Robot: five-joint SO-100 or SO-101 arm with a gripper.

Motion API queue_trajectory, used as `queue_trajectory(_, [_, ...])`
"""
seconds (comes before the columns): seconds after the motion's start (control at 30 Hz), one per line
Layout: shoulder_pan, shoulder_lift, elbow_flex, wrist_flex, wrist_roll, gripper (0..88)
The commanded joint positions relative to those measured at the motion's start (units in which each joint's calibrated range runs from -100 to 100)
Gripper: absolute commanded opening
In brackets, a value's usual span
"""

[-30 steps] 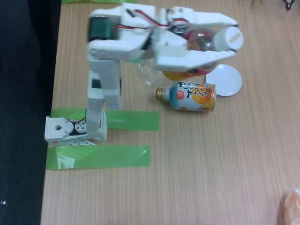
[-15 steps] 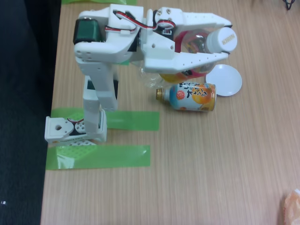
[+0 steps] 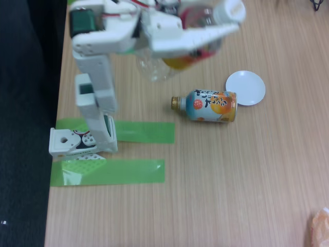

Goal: Pick up the plastic bottle and stand it up on the white place

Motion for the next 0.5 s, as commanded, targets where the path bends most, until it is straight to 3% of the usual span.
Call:
queue_trajectory(0.0, [-2.09, -6.42, 13.16, -10.50, -0.26, 12.5])
queue_trajectory(0.47, [-5.80, -26.83, 67.12, -49.47, -0.26, 12.5])
